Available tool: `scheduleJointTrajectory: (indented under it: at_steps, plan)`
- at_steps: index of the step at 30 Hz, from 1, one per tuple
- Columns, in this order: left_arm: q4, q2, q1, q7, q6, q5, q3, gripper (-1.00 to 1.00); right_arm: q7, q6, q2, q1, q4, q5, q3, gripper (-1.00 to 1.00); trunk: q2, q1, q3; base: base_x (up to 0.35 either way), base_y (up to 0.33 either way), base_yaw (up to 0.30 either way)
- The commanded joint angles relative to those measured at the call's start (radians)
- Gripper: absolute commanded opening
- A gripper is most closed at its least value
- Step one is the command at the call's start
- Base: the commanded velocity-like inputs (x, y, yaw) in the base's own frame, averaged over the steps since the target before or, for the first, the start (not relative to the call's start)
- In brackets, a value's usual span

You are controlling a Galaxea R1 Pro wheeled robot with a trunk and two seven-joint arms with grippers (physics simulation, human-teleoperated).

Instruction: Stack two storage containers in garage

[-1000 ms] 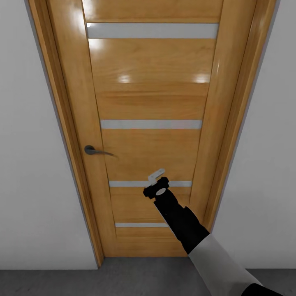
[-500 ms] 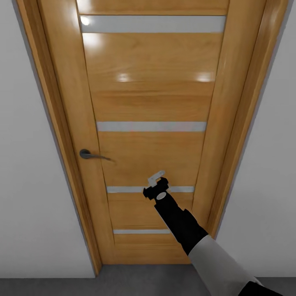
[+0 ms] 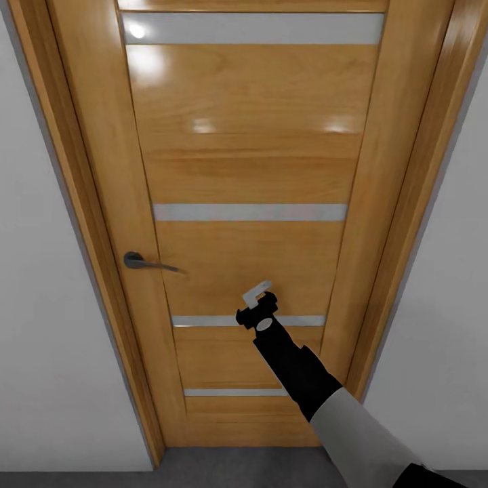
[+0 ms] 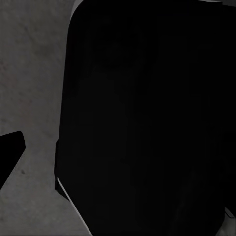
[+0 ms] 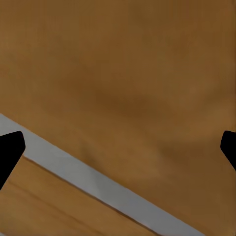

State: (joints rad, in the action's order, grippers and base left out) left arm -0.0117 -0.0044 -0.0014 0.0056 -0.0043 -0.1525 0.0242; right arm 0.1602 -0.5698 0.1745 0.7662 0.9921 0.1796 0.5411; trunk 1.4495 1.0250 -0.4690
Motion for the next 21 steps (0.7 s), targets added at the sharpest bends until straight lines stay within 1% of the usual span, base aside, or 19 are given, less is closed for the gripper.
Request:
scheduleJointTrajectory:
  at_steps: [1, 5, 9, 17, 18, 19, 21]
  plan:
    - [-0.001, 0.000, 0.000, 0.001, 0.000, -0.007, 0.002, 1.00, 0.002, -0.003, 0.000, 0.001, 0.000, 0.004, 0.002, 1.00, 0.001, 0.000, -0.001, 0.027, 0.000, 0.000]
    - [-0.001, 0.001, 0.000, 0.001, 0.000, -0.008, 0.002, 1.00, 0.002, 0.008, 0.000, 0.001, -0.001, 0.003, 0.003, 1.00, 0.001, 0.000, -0.001, 0.168, 0.000, 0.000]
    - [-0.001, 0.001, 0.000, 0.001, 0.000, -0.008, 0.001, 1.00, 0.002, 0.027, 0.000, 0.001, -0.008, 0.003, 0.003, 1.00, 0.001, 0.000, -0.001, 0.290, 0.000, 0.000]
    - [-0.001, 0.001, 0.000, 0.001, 0.000, -0.008, 0.002, 1.00, 0.001, 0.078, 0.000, 0.001, -0.066, 0.004, 0.003, 1.00, 0.001, 0.000, -0.001, 0.304, 0.000, 0.000]
    - [-0.001, 0.001, 0.000, 0.001, 0.000, -0.008, 0.002, 1.00, 0.002, 0.077, 0.000, 0.001, -0.068, 0.010, 0.003, 1.00, 0.001, 0.000, -0.001, 0.264, 0.000, 0.000]
    - [-0.001, 0.000, 0.000, 0.001, 0.000, -0.007, 0.002, 1.00, 0.002, 0.076, 0.000, 0.001, -0.070, 0.061, 0.003, 1.00, 0.001, 0.000, -0.001, 0.224, 0.000, 0.000]
    - [-0.001, 0.000, 0.000, 0.001, 0.000, -0.007, 0.002, 1.00, 0.002, 0.075, 0.000, 0.001, -0.070, 0.079, 0.003, 1.00, 0.001, 0.000, -0.001, 0.216, 0.000, 0.000]
